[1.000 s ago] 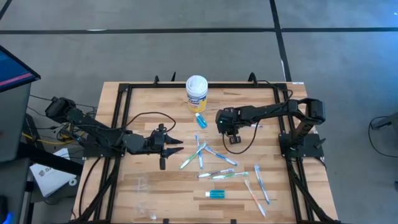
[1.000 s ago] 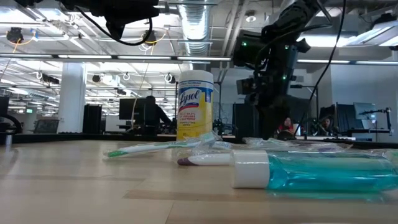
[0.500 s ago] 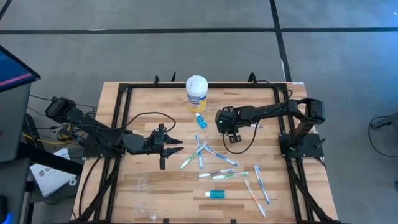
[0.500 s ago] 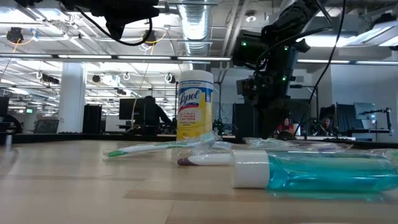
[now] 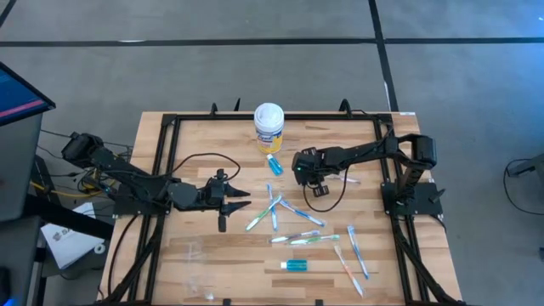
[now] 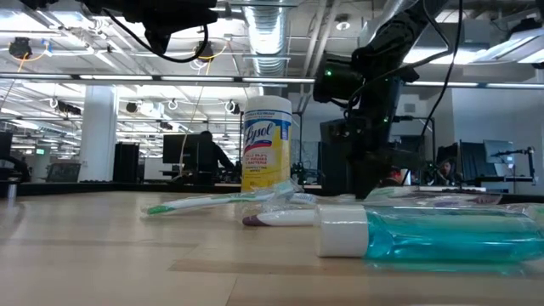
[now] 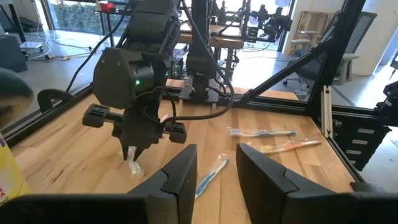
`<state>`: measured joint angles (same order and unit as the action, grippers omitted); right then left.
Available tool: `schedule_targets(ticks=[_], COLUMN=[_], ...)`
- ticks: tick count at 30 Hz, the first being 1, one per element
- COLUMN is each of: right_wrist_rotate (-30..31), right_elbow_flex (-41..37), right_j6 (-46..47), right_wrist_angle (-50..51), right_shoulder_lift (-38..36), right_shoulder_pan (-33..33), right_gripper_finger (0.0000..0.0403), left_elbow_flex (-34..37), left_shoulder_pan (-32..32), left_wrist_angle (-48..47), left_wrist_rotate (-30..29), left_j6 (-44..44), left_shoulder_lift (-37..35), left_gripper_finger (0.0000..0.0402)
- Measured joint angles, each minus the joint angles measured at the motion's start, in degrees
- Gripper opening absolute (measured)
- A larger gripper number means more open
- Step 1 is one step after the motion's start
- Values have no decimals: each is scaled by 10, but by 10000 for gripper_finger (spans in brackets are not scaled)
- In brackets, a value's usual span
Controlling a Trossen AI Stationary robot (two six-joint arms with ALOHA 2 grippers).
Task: Pick & Place toothbrushing station
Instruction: Put the top green toothbrush into the transparent organizer
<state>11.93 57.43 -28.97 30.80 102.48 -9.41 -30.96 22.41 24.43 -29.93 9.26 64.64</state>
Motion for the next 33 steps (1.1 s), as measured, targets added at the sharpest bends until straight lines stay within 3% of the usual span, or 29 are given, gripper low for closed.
schedule_targets(ticks=[4,19,33], right_wrist_rotate=[0,-1,-70], right_elbow_flex=[0,106,220], right_j6=[0,40,76], right_wrist_angle=[0,-2,-30], right_shoulder_lift=[0,-6,-6], right_shoulder_pan=[0,0,41], right_gripper_finger=[10,2,1], left_elbow_flex=[0,0,0], left_shoulder_pan=[0,0,0], left_wrist_angle=[0,0,0], left_wrist_rotate=[0,0,0], left_j6=[0,0,0], left_shoulder_lift=[0,0,0], left_gripper_finger=[106,106,106])
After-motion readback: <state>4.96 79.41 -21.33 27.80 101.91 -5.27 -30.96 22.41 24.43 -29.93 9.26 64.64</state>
